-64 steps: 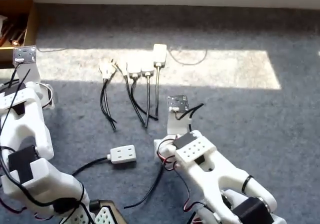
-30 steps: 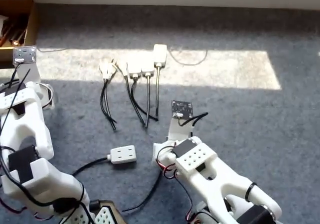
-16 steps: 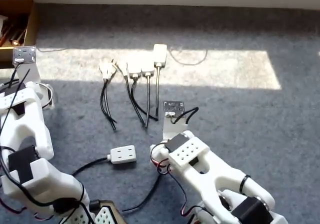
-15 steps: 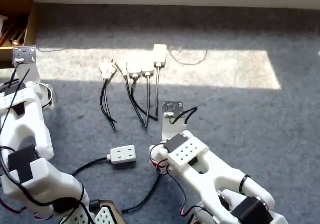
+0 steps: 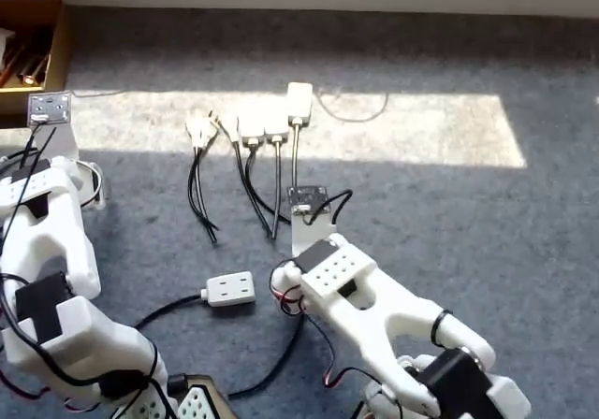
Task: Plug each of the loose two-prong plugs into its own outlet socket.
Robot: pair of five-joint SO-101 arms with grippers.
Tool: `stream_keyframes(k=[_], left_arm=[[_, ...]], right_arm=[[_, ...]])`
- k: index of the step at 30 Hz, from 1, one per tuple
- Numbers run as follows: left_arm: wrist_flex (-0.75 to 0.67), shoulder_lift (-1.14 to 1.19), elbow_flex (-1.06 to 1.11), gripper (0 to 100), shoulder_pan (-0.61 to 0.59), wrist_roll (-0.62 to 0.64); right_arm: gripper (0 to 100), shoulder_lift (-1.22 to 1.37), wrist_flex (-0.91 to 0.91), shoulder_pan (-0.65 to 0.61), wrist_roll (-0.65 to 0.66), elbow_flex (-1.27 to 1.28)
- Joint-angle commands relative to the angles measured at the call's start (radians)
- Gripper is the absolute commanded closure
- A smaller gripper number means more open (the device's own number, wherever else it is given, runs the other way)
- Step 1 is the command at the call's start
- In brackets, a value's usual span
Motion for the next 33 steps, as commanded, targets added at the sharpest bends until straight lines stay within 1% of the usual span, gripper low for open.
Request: stream_keyframes(k=[1, 4, 7, 10, 14, 17, 21, 23, 25, 27, 31, 32, 33], left_arm=[[-0.011, -0.047, -0.002, 80, -0.021, -0.003], [-0.015, -0.047, -0.004, 80, -0.039, -0.005], [-0.017, -0.047, -0.004, 80, -0.048, -0.005], [-0.015, -0.047, -0.004, 80, -0.053, -0.034], [-0.012, -0.045, -0.002, 80, -0.054, -0.051], [-0.012, -0.045, -0.002, 80, -0.054, -0.051], [-0.012, -0.041, -0.002, 80, -0.054, -0.051], [-0.012, -0.039, -0.002, 80, -0.054, -0.051], [-0.012, -0.039, -0.002, 80, -0.054, -0.052], [-0.012, -0.039, -0.002, 80, -0.053, -0.052], [-0.012, -0.039, -0.002, 80, -0.05, -0.052], [-0.012, -0.039, -0.002, 80, -0.05, -0.052], [-0.014, -0.039, -0.002, 80, -0.05, -0.052]], right_arm=[[85.3, 0.162, 0.038, -0.01, 0.012, -0.133], [85.4, 0.254, 0.074, -0.01, 0.015, -0.205], [86.2, 0.26, 0.073, 0.002, 0.017, -0.229], [91.6, 0.26, 0.073, 0.068, 0.017, -0.232], [92.9, 0.26, 0.077, 0.154, 0.018, -0.232], [93.0, 0.26, 0.076, 0.165, 0.018, -0.232], [96.1, 0.259, 0.085, 0.163, 0.018, -0.254], [96.8, 0.259, 0.14, 0.166, 0.02, -0.285], [99.6, 0.259, 0.213, 0.163, 0.063, -0.328], [99.1, 0.259, 0.262, 0.168, 0.089, -0.372], [99.2, 0.259, 0.358, 0.191, 0.097, -0.455], [99.2, 0.259, 0.395, 0.199, 0.112, -0.481], [99.2, 0.259, 0.437, 0.202, 0.17, -0.509]])
